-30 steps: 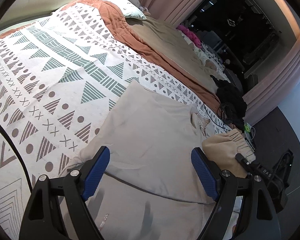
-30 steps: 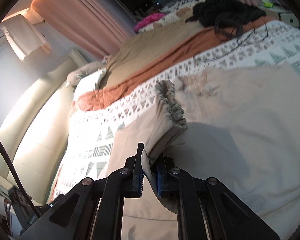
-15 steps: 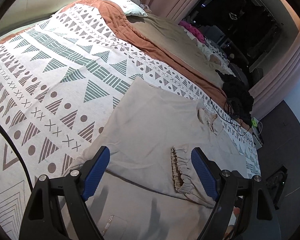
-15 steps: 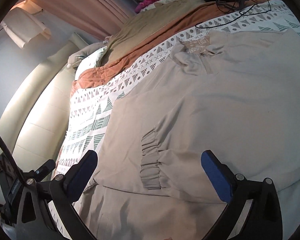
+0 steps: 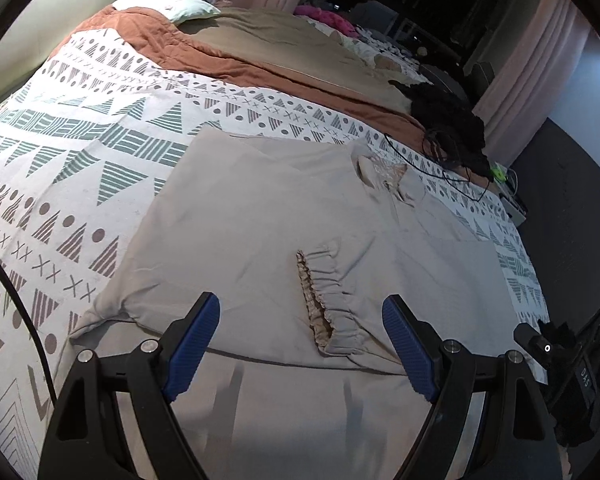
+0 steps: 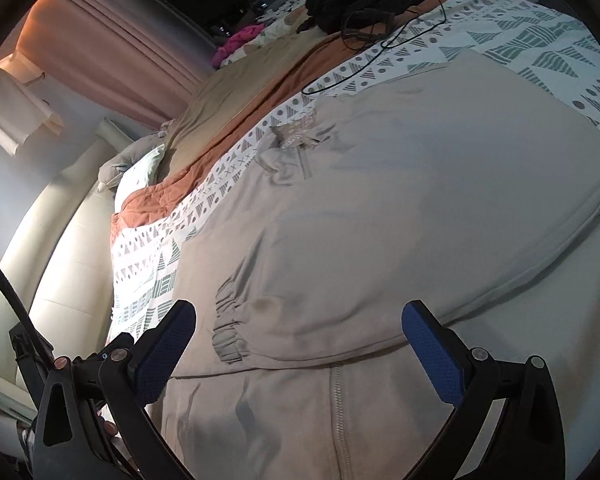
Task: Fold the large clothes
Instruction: 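Raise both tools away from the jacket with sleeves folded in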
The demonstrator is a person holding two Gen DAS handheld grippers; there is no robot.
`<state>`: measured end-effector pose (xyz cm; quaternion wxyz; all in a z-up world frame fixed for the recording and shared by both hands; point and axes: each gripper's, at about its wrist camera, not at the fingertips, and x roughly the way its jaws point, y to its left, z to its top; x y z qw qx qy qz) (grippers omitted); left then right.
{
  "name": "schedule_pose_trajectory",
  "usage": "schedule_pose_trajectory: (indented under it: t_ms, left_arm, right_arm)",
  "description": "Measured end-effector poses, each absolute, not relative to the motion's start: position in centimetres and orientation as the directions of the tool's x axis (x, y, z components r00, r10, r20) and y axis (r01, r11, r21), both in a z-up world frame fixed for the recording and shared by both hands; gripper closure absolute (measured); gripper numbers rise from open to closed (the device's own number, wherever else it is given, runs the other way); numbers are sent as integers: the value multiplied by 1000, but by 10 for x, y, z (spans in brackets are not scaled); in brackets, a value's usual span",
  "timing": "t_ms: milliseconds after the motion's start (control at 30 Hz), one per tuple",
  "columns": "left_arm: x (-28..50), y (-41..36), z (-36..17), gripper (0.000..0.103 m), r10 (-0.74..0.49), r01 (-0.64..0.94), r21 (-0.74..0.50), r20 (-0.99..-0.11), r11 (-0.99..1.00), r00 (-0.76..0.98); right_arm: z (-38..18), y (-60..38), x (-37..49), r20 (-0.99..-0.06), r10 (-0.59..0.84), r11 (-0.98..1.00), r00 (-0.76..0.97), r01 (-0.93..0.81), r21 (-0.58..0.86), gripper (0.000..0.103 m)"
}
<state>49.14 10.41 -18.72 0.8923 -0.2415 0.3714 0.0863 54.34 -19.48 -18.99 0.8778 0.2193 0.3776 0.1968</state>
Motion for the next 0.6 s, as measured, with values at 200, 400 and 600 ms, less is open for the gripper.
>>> schedule_pose_trajectory:
  t_ms: [200,400,600]
  left_arm:
    - [482,82,-198,18,15,-342,-294,-739,893,673]
    - [447,67,-183,18,59,-357,-262,-728,897,683]
    - [403,51,-158,18,80,-302,-201,-698,932,711]
  right_arm:
    - [-179,-210,517,-573,481,831,664,-135,540,0]
    - [-168,-233,482,-557,432,848,710,-109,518,0]
    - [-150,-248,438,-584,354,890,731,-73,449,0]
